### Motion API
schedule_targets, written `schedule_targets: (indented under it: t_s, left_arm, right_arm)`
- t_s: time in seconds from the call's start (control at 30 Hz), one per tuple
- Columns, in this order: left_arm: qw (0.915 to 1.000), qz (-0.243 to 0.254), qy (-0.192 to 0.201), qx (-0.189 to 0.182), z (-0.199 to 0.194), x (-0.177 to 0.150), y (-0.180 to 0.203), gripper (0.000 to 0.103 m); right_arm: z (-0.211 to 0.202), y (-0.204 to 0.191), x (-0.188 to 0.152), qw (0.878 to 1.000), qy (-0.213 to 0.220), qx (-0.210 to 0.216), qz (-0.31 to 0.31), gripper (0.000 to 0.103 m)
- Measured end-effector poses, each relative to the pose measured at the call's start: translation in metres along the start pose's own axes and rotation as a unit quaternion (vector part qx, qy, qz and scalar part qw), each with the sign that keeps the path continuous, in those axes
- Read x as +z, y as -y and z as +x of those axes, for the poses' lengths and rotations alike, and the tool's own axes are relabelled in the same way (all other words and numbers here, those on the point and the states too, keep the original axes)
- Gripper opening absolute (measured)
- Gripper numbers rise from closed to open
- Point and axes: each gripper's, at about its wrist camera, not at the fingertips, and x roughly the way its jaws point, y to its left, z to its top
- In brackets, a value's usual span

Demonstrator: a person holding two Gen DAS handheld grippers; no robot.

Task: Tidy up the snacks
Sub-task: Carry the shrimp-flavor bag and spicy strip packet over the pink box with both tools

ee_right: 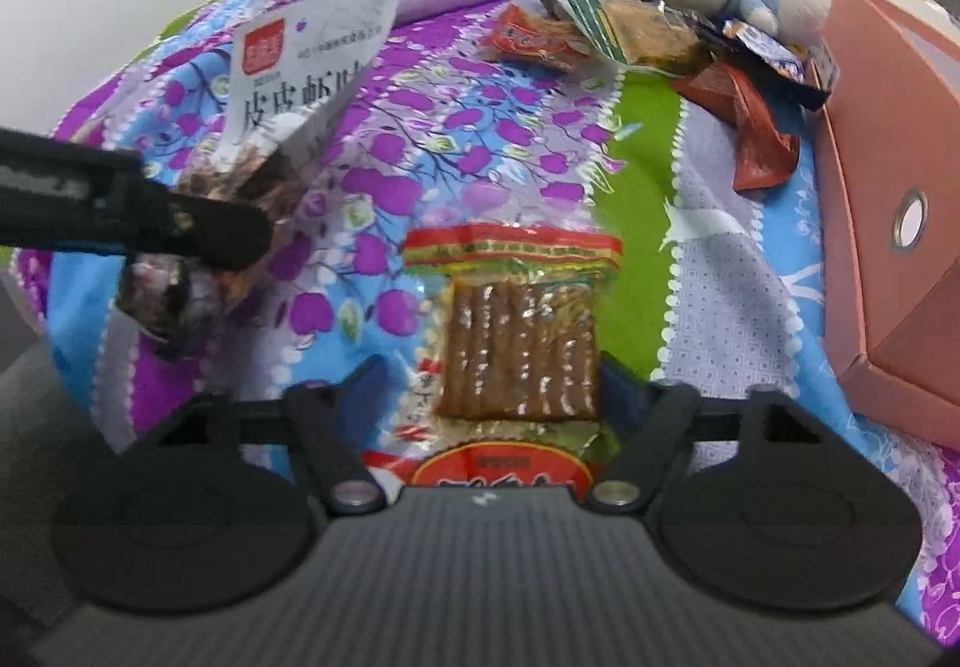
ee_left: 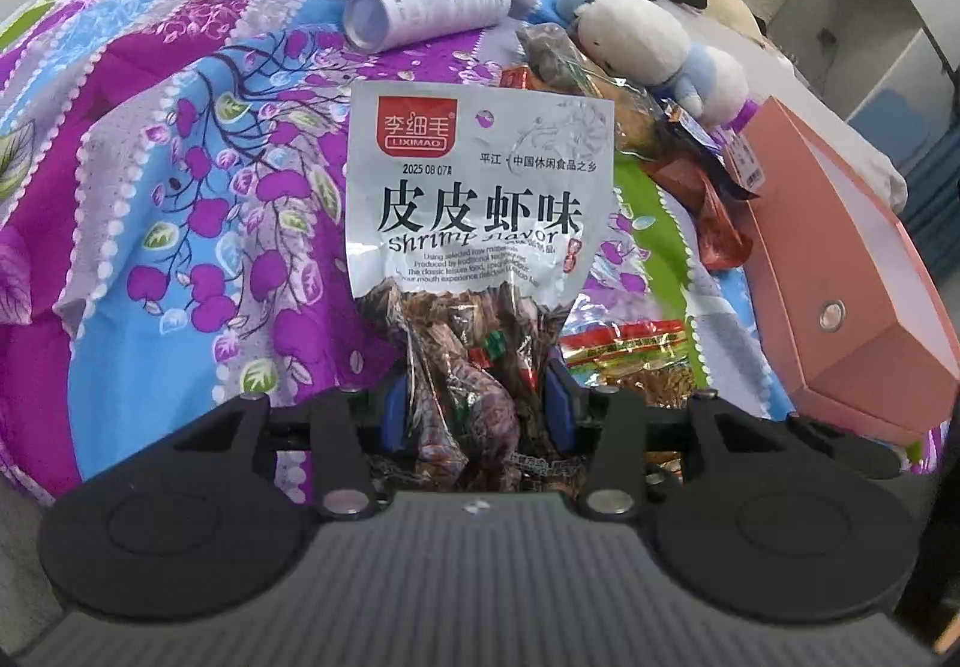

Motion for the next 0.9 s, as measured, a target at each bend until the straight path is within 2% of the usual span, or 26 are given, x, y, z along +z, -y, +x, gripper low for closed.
schedule_targets:
  t_s: [0.03, 0.07, 0.17, 0.5, 0.6, 0.9]
  left_arm:
    - [1.0, -0.001, 0.0, 0.001, 0.0, -0.001, -0.001, 0.051]
    - [1.0, -0.002, -0.002, 0.001, 0.001, -0.002, -0.001, 0.051]
    - [1.0, -0.003, -0.004, -0.001, 0.001, -0.002, -0.001, 0.051]
    - [0.9997, 0.014, 0.013, -0.013, -0.015, 0.014, 0.023, 0.051]
    - [0.9998, 0.02, 0.007, -0.006, -0.013, 0.027, 0.039, 0.051]
    - [0.9964, 0.053, 0.039, -0.054, -0.032, 0.073, 0.104, 0.051]
  right_arm:
    - [-0.003, 0.0, 0.0, 1.0, 0.003, -0.001, -0.001, 0.051]
    - [-0.007, 0.001, 0.001, 1.0, 0.005, -0.001, 0.004, 0.048]
    - [-0.014, 0.011, 0.002, 0.999, -0.001, 0.015, 0.035, 0.047]
    - [-0.045, 0.021, 0.008, 0.997, 0.024, 0.001, 0.071, 0.047]
    - [-0.059, 0.028, 0.017, 0.996, 0.041, -0.005, 0.076, 0.047]
    - [-0.1, 0.066, 0.049, 0.988, 0.09, -0.029, 0.122, 0.047]
